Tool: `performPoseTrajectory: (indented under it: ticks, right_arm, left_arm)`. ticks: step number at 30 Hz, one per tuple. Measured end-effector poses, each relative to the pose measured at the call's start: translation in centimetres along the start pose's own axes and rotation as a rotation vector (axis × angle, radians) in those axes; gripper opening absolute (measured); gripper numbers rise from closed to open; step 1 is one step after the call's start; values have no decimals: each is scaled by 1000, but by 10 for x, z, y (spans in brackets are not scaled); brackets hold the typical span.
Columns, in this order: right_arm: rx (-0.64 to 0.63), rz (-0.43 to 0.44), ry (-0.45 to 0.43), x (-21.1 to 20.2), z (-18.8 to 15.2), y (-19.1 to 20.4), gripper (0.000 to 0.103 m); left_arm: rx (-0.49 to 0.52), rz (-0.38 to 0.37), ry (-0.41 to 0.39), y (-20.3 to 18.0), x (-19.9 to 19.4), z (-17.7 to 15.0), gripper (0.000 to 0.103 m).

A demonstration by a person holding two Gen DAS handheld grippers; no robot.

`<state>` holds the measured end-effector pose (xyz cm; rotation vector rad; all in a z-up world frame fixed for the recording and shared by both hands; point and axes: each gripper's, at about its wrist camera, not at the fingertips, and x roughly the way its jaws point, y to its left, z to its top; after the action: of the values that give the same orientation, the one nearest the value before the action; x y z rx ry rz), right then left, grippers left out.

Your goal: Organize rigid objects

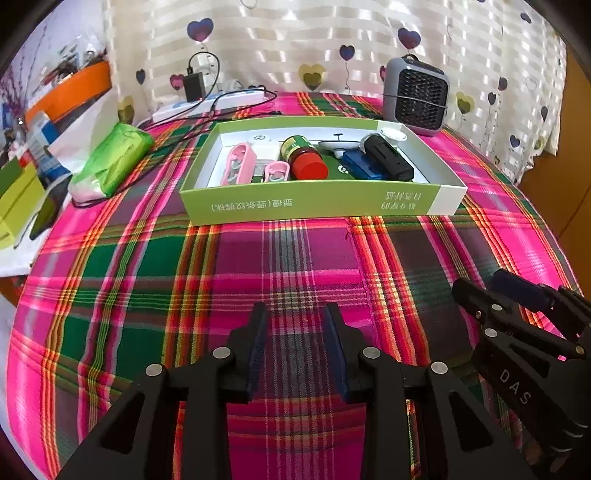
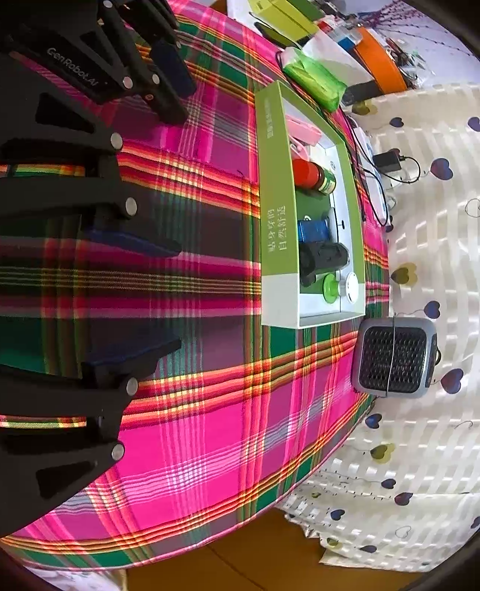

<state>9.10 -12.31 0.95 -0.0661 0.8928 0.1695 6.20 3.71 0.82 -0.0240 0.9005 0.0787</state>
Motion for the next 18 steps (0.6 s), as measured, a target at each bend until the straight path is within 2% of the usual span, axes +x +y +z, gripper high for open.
performPoseTrajectory:
  ticks: [18]
  right_arm:
    - [3,-9,2,1,0,0,51]
  left_arm:
    - [-6,-4,-3,0,0,0,30]
